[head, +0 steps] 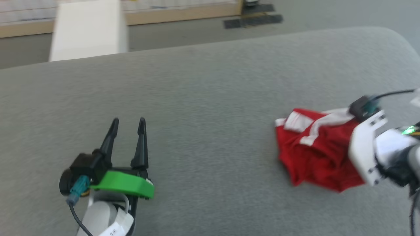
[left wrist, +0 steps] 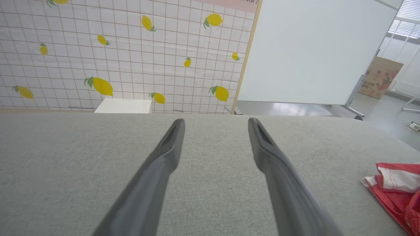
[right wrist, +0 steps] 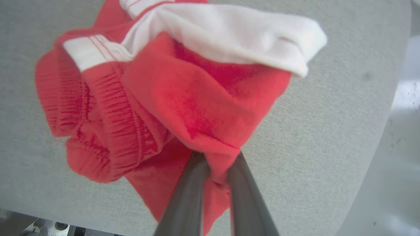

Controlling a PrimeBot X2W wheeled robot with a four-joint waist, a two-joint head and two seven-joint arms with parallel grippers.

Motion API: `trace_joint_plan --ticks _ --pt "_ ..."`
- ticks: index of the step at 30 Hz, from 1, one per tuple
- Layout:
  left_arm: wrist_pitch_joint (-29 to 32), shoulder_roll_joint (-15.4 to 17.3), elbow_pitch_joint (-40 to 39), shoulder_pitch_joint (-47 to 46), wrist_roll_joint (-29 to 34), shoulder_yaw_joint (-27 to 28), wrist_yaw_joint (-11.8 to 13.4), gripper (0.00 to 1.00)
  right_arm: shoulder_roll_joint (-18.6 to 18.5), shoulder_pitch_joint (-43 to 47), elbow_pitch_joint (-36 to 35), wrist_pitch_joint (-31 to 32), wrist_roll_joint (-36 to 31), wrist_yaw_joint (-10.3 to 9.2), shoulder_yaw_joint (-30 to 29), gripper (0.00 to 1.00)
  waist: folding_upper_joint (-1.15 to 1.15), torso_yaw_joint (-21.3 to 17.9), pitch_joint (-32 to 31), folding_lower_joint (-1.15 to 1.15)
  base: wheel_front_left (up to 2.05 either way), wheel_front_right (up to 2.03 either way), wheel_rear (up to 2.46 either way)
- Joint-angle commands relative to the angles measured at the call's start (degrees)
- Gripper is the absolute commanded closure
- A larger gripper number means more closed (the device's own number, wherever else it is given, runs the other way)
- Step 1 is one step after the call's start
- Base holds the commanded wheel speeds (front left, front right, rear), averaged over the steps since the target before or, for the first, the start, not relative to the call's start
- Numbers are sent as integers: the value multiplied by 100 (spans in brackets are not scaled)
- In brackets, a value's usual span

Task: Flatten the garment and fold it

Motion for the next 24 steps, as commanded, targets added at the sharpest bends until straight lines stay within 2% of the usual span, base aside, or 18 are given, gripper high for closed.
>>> trace_joint_plan --ticks 1,7,14,23,24 --pt "-26 79 -31 -180 58 -9 -30 0 -33 -163 86 -64 44 -11 -154 100 0 -796 535 0 0 0 0" --pt "97 298 -192 -589 133 -111 -57 0 -154 -433 711 -400 -139 -11 -1006 100 0 -964 1149 0 0 0 0" --pt "381 531 -664 -960 223 -173 -57 0 -259 -724 1513 -943 -642 -11 -2188 100 0 -747 1992 0 0 0 0" --pt "615 768 -1192 -999 290 -50 53 0 36 -1335 2180 -1563 -1443 -11 -3154 100 0 -567 2511 0 0 0 0" --pt "631 782 -1230 -985 292 -46 63 0 64 -1378 2242 -1627 -1534 -11 -3203 15 0 -553 2525 0 0 0 0"
